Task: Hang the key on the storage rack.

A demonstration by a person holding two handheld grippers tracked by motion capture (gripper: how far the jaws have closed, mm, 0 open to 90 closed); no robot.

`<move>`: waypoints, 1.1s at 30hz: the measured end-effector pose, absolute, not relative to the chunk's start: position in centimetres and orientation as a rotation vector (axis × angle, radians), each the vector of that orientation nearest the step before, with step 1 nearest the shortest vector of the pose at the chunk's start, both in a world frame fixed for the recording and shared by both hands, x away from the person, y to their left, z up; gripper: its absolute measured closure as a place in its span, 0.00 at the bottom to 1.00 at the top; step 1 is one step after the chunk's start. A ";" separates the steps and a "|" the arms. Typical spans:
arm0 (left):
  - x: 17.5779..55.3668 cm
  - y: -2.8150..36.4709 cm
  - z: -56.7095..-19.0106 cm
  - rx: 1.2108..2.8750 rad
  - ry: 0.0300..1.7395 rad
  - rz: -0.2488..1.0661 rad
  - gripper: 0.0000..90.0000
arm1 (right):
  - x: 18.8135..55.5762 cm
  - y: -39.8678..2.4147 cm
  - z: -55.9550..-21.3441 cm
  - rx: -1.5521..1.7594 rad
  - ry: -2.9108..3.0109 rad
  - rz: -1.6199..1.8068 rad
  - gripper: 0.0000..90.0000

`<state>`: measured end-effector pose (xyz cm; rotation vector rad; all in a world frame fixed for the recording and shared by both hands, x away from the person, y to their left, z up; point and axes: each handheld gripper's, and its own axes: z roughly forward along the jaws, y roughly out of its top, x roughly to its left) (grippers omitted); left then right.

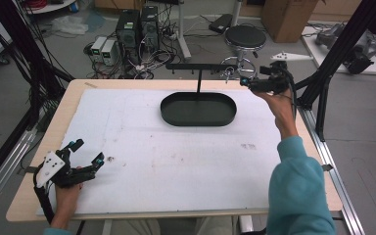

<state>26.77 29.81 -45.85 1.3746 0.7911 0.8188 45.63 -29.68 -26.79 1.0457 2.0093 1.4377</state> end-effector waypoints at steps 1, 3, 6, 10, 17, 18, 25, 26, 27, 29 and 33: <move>26.8 29.8 -45.8 1.375 0.790 0.820 0.12 | 44.6 -30.0 -27.0 1.027 2.014 1.466 0.01; 26.7 29.8 -45.8 1.383 0.787 0.822 0.12 | 43.1 -30.6 -27.7 0.980 2.006 1.497 0.01; 26.8 29.8 -45.8 1.382 0.789 0.822 0.12 | 41.0 -31.4 -29.3 0.927 1.987 1.565 0.01; 26.7 29.8 -45.8 1.384 0.787 0.822 0.12 | 38.1 -31.9 -32.1 0.868 1.971 1.615 0.01; 26.7 29.7 -45.8 1.380 0.785 0.823 0.12 | 34.6 -32.1 -37.0 0.820 1.911 1.681 0.01; 26.7 29.7 -45.9 1.379 0.785 0.824 0.12 | 34.2 -32.0 -37.7 0.818 1.909 1.676 0.01; 26.7 29.7 -45.8 1.382 0.789 0.824 0.12 | 32.2 -32.1 -42.2 0.813 1.882 1.662 0.01; 26.7 29.7 -45.8 1.382 0.788 0.826 0.12 | 31.9 -32.2 -42.9 0.817 1.864 1.675 0.01; 26.7 29.7 -45.8 1.382 0.787 0.826 0.12 | 31.8 -32.3 -43.5 0.823 1.846 1.690 0.01; 26.7 29.7 -45.8 1.383 0.786 0.828 0.12 | 31.5 -32.4 -44.4 0.825 1.816 1.702 0.01; 26.7 29.7 -45.8 1.383 0.785 0.827 0.12 | 31.5 -32.7 -45.4 0.846 1.819 1.709 0.01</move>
